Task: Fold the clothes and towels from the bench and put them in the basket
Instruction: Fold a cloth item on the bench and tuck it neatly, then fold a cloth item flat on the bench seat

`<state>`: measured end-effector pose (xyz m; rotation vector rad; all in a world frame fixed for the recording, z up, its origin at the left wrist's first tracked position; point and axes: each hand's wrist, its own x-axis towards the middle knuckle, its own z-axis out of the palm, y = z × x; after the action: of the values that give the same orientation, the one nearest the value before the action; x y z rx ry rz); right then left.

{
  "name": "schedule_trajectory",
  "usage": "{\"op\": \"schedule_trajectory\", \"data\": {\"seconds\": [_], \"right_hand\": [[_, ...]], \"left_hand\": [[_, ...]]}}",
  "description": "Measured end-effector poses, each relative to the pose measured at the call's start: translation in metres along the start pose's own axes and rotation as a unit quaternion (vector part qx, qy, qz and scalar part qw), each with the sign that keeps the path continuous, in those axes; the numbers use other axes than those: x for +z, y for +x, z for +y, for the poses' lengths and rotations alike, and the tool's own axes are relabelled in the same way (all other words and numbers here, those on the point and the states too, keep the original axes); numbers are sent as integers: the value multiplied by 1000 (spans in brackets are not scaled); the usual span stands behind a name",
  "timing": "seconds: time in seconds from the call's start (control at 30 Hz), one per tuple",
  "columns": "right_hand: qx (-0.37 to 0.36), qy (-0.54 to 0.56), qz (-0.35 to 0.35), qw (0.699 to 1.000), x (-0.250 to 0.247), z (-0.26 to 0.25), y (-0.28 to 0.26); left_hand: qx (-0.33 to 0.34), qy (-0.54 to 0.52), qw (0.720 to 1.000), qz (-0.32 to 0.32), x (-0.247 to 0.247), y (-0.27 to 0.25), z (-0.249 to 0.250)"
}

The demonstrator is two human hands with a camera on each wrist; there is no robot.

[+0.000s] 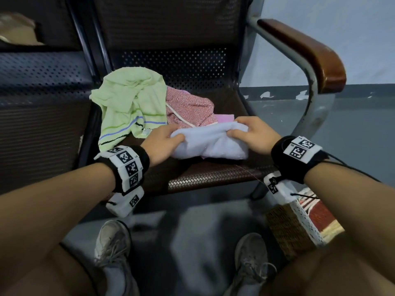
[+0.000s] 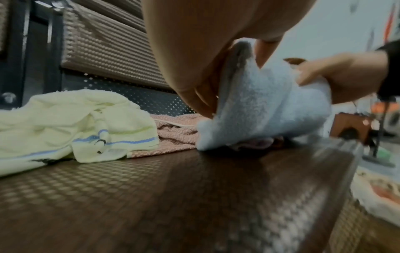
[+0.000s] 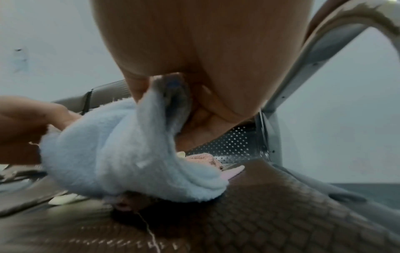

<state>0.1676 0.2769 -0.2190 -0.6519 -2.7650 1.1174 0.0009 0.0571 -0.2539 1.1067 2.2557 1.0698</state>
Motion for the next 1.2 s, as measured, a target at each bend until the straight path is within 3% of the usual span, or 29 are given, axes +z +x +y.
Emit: {"op": "schedule_trajectory", "data": {"seconds": [0.1,0.27,0.33,0.4,0.47,0.57,0.63,0.7,0.77,0.87,1.03,1.2], "right_hand": [[72,71,-14,995,1,3,3],[115,70,-52,990,17,6,10],[108,16,-32,993,22,9,13],[104,-52,-4,993,25,12,17],[118,-95,4,988,28,13,21],[118,-135,13,984,31,11,25],[49,-203,49,977,31,2,24],[-57,-233,72,968,35,-11,23],[-112,-214,3,970,45,-23,22],[-76,-233,-100,964,58,-30,20],[-49,-200,-52,977,43,-32,22],[-34,16,0,999,-3,-32,5]], "left_hand": [[-33,-37,998,32,2,6,-4],[-93,27,992,82,14,16,-18],[-56,22,991,116,13,18,-17],[54,67,988,125,9,19,-12],[114,107,986,60,8,17,-8],[106,180,975,-79,15,10,-14],[109,247,956,-119,16,7,-22],[116,266,950,-117,13,7,-24],[108,249,959,-85,9,9,-22],[60,162,985,2,5,10,-14],[17,-12,991,129,-6,18,21],[-14,-140,984,106,-7,33,68]]}}
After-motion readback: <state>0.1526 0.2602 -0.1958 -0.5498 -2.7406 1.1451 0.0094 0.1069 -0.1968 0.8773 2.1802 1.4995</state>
